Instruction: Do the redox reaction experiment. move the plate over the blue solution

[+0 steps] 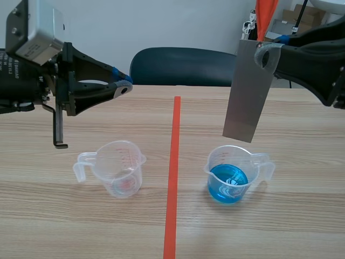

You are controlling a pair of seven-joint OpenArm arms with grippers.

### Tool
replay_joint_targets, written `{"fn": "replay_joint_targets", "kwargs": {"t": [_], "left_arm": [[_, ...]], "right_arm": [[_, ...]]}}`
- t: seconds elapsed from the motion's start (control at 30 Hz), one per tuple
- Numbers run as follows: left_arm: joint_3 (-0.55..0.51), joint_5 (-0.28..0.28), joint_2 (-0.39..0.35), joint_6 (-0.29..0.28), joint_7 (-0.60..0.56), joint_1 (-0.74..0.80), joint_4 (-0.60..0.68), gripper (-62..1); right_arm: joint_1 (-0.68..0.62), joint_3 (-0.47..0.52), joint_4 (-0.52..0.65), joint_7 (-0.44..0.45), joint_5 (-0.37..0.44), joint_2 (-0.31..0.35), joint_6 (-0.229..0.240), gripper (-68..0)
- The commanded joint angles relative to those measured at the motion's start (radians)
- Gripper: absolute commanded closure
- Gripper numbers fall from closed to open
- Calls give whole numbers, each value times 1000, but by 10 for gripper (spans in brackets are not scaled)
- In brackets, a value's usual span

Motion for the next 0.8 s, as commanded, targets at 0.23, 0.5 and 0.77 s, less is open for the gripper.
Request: {"fn": "replay_joint_targets", "kwargs": {"t": [0.23, 0.5, 0.77], "left_arm": [[84, -14, 110, -44, 39, -87, -95, -36], [90, -13, 172, -100, 38, -99, -132, -36], [139, 13, 188, -118, 39, -118, -132, -36]], "right_arm": [[12, 16, 11, 16, 16, 13, 3, -6], [12, 16, 11, 16, 16, 13, 3, -6], [12, 16, 11, 15, 16, 13, 3, -6]]}}
